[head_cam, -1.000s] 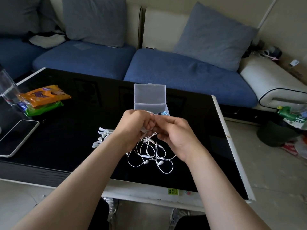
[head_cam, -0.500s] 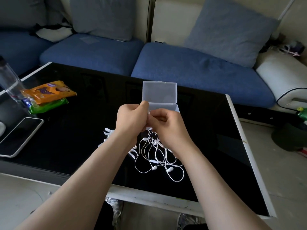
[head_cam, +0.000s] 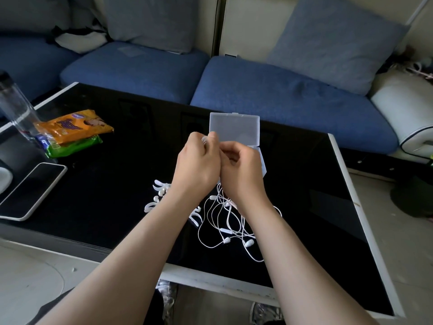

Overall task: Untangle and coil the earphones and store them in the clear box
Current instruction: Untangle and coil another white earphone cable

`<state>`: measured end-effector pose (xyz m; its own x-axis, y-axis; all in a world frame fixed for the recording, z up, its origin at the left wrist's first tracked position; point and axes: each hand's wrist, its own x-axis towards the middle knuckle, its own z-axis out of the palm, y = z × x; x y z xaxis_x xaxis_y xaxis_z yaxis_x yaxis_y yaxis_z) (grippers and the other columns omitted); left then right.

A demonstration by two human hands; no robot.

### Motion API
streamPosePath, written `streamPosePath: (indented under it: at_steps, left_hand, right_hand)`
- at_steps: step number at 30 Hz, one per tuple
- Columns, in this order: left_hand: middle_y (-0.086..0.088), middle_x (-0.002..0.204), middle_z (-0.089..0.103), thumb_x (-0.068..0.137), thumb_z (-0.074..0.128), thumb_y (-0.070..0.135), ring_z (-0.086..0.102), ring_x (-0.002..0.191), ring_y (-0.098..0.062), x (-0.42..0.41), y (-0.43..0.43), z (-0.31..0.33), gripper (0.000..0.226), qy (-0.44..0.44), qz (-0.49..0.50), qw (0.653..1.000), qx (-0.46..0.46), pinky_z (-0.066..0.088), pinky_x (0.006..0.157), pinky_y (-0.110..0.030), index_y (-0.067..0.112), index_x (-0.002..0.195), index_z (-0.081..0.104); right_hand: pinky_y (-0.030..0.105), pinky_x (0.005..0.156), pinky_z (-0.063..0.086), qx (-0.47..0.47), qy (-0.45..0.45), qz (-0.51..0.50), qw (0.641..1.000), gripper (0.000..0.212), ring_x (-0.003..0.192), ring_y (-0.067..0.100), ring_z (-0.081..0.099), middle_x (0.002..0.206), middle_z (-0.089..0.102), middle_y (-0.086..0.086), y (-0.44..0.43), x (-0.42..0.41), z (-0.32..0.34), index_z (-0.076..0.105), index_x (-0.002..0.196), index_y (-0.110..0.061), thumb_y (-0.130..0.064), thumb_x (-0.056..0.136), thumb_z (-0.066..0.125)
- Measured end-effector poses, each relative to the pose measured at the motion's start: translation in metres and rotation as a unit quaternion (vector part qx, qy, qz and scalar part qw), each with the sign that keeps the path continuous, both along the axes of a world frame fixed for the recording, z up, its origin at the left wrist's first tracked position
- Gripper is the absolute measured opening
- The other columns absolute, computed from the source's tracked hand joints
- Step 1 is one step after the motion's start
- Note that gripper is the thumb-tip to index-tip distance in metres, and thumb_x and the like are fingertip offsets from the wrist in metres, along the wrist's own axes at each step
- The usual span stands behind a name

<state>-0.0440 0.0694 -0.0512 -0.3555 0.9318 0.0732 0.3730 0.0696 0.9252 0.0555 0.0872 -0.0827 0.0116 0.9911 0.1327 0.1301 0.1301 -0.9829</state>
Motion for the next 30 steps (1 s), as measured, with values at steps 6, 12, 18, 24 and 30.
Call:
streamPosePath:
  at_steps: [6, 12, 18, 24, 30]
  left_hand:
    - [-0.002, 0.1, 0.064, 0.11, 0.043, 0.035, 0.064, 0.093, -0.02, -0.008, 0.006, -0.002, 0.028, -0.034, 0.015, 0.999, 0.007, 0.05, 0.08, -0.04, 0.014, 0.096, 0.053]
    - [0.002, 0.083, 0.069, 0.1, 0.045, 0.028, 0.064, 0.078, -0.021, -0.018, 0.013, 0.002, 0.022, -0.096, 0.04, 0.994, 0.033, 0.055, 0.074, -0.046, 0.015, 0.083, 0.053]
    - [0.004, 0.078, 0.074, 0.094, 0.048, 0.022, 0.059, 0.071, -0.018, -0.022, 0.019, 0.004, 0.015, -0.141, 0.018, 0.99, 0.001, 0.049, 0.069, -0.041, 0.014, 0.084, 0.058]
    - [0.002, 0.083, 0.077, 0.095, 0.05, 0.019, 0.059, 0.071, -0.012, -0.022, 0.025, 0.005, 0.016, -0.157, 0.012, 0.988, 0.005, 0.046, 0.067, -0.035, 0.015, 0.082, 0.058]
    - [0.0, 0.086, 0.078, 0.102, 0.051, 0.02, 0.064, 0.076, -0.016, -0.019, 0.03, 0.004, 0.02, -0.147, -0.016, 0.989, 0.023, 0.052, 0.071, -0.034, 0.016, 0.083, 0.056]
  right_hand:
    - [0.034, 0.08, 0.064, 0.059, -0.064, 0.01, 0.996, 0.015, 0.083, 0.011, 0.078, 0.088, 0.082, -0.002, -0.003, -0.004, 0.002, 0.083, 0.106, -0.014, -0.016, 0.104, 0.068]
    - [0.038, 0.077, 0.06, -0.076, -0.084, 0.104, 0.988, 0.024, 0.069, 0.016, 0.071, 0.072, 0.076, 0.001, -0.006, -0.004, -0.002, 0.077, 0.086, -0.015, -0.014, 0.105, 0.063]
    - [0.042, 0.078, 0.065, -0.072, -0.246, 0.19, 0.948, 0.021, 0.073, 0.022, 0.077, 0.079, 0.078, 0.01, -0.007, -0.007, -0.014, 0.077, 0.083, -0.006, -0.01, 0.096, 0.061]
    - [0.041, 0.094, 0.056, -0.06, -0.464, 0.218, 0.857, 0.03, 0.103, 0.025, 0.068, 0.11, 0.073, 0.002, -0.009, -0.013, -0.056, 0.074, 0.121, -0.019, -0.033, 0.095, 0.074]
    - [0.034, 0.07, 0.048, -0.053, -0.521, 0.215, 0.825, 0.017, 0.09, 0.03, 0.065, 0.098, 0.064, 0.004, -0.01, -0.033, -0.07, 0.063, 0.088, -0.018, -0.029, 0.084, 0.075]
